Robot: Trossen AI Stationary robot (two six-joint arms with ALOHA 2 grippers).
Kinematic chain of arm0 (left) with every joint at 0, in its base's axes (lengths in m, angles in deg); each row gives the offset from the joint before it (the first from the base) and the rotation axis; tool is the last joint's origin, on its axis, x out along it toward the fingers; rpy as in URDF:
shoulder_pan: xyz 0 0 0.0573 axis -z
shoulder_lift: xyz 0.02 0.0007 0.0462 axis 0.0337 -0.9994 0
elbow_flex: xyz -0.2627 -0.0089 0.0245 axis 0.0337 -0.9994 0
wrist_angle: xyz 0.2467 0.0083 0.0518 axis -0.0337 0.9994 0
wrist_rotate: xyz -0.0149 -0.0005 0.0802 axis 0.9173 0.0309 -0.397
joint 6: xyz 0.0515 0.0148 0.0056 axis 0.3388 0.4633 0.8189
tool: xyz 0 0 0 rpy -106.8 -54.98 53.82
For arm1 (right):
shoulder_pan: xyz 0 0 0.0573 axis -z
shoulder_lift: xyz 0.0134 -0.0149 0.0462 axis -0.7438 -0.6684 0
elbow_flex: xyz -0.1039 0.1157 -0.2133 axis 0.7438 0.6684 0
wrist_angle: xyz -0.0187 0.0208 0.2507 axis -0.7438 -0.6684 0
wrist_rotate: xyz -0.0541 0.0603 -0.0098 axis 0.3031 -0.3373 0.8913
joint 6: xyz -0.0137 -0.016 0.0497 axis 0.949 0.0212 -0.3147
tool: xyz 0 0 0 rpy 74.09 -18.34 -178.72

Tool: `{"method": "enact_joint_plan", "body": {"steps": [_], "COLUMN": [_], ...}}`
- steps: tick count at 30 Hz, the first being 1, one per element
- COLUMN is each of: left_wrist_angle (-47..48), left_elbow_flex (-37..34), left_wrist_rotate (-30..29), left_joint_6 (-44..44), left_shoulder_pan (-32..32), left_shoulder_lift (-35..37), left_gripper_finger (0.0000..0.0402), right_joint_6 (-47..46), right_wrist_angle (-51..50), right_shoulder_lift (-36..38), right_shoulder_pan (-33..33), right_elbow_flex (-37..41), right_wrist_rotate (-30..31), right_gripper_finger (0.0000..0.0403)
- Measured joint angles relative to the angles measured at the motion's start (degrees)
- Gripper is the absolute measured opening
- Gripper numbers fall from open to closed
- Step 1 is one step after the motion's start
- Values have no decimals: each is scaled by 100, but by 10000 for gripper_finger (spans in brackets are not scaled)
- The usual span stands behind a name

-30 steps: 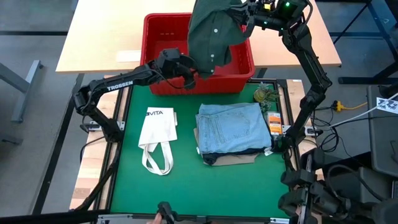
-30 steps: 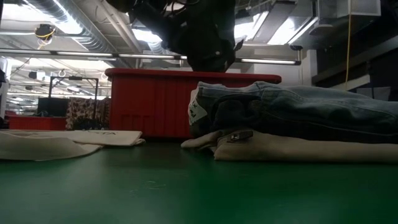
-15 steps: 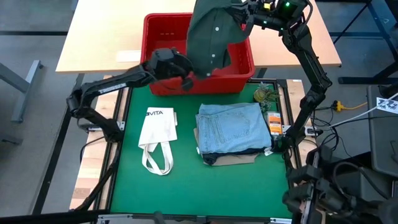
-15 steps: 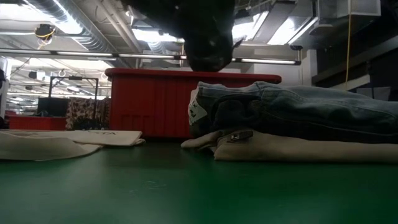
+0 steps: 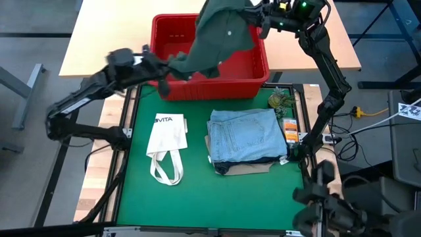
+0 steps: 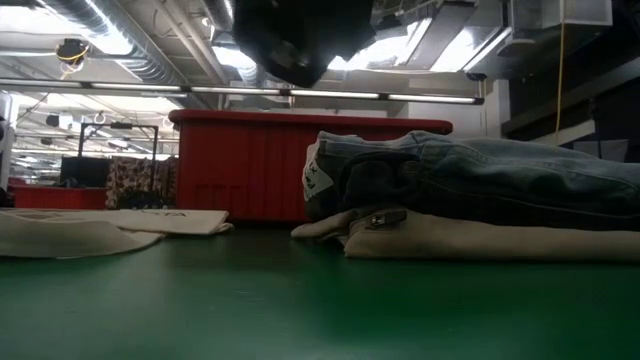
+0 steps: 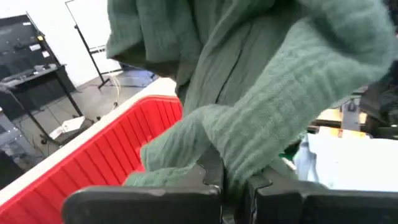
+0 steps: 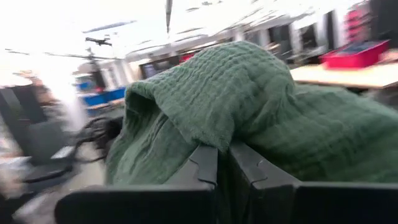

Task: Fold Laundry from Bin
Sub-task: Fold the green shirt

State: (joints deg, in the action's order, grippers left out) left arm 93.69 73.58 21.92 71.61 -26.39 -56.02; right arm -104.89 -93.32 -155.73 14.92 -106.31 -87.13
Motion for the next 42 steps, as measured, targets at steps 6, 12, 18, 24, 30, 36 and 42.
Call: {"method": "enact_joint_plan", "body": {"steps": [6, 12, 18, 24, 30, 36, 42], "left_wrist_angle": [1223, 2776, 3585, 4068, 4405, 4749, 4932], "left_elbow_flex": [2, 2, 2, 2, 2, 0, 1], "left_wrist_rotate": [-2, 251, 298, 297, 325, 453, 449], "left_joint_6": [-243, -787, -861, -950, -993, -1247, -1257], "left_shoulder_pan": [3, 41, 276, 402, 416, 420, 678], "left_shoulder_lift": [759, 1175, 1294, 1374, 1331, 1062, 700], "left_gripper_finger": [1, 0, 0, 0, 0, 0, 0], "right_joint_6": [-256, 412, 1790, 2634, 2884, 2884, 2882], "right_wrist_angle": [-292, -1479, -3364, -4697, -5443, -6079, -6514], "right_shoulder_lift": [0, 20, 20, 17, 17, 4, 4], "right_shoulder_pan": [-292, -673, -1110, -1414, -1646, -2067, -2651], "right_elbow_flex": [0, 0, 2, 4, 11, 11, 11], "right_wrist_rotate": [-1116, -1730, -1468, -503, 837, 2501, 3690], "right_gripper_finger": [10, 10, 10, 10, 10, 10, 10]}}
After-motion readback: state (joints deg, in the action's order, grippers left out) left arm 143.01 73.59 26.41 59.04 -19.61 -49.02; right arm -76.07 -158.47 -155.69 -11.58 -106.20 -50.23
